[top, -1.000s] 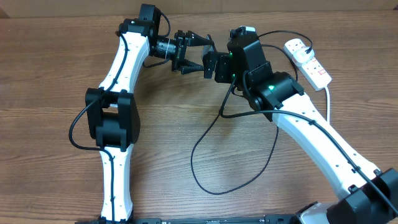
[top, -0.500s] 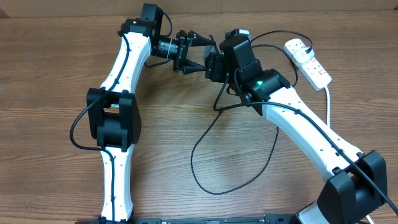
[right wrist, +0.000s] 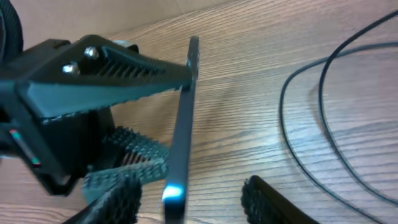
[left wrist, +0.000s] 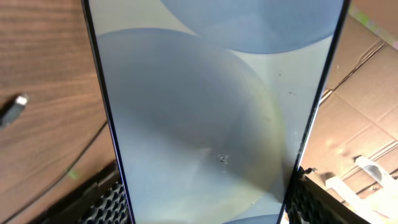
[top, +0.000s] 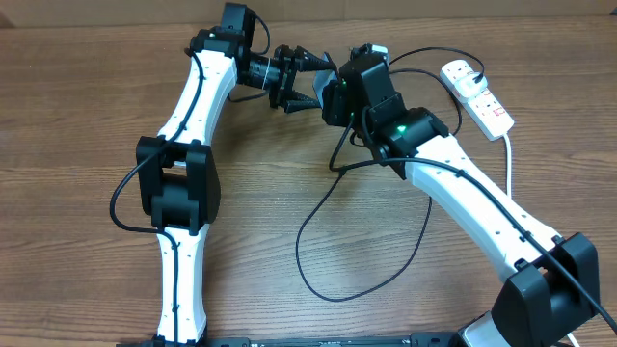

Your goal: Plug charger to phone and switch on socket

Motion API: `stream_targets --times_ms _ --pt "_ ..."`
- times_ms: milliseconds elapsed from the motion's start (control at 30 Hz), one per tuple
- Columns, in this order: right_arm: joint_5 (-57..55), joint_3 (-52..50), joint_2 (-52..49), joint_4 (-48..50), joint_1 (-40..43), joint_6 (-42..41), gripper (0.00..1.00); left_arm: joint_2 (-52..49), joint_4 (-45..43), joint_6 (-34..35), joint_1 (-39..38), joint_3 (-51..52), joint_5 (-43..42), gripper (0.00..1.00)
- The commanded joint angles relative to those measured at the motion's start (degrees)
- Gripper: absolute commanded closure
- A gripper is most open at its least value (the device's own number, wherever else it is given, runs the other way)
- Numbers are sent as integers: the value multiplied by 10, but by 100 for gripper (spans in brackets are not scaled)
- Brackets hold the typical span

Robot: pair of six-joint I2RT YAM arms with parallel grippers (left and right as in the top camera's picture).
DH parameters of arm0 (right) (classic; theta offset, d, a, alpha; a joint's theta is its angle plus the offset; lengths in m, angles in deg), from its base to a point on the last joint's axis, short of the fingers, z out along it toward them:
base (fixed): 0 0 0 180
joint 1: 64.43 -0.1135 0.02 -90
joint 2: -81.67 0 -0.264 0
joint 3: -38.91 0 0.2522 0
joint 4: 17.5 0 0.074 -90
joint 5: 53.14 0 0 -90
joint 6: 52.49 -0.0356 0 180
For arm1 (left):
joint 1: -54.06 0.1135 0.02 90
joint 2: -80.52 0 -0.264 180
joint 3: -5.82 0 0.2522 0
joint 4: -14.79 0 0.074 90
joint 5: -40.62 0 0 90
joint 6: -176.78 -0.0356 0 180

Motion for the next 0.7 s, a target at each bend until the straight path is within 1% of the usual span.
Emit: stream_targets --times_ms 0,133,333,667 --pt "-10 15 -3 1 -7 -16 53 2 -16 27 -4 -16 -7 40" --pt "-10 15 -6 2 -7 -15 55 2 -24 40 -4 -16 -9 39" --pt "-30 15 -17 5 -7 -15 55 2 -24 40 -5 -16 -17 40" --pt "-36 15 -23 45 -7 -15 55 2 -24 40 -4 -16 -29 40"
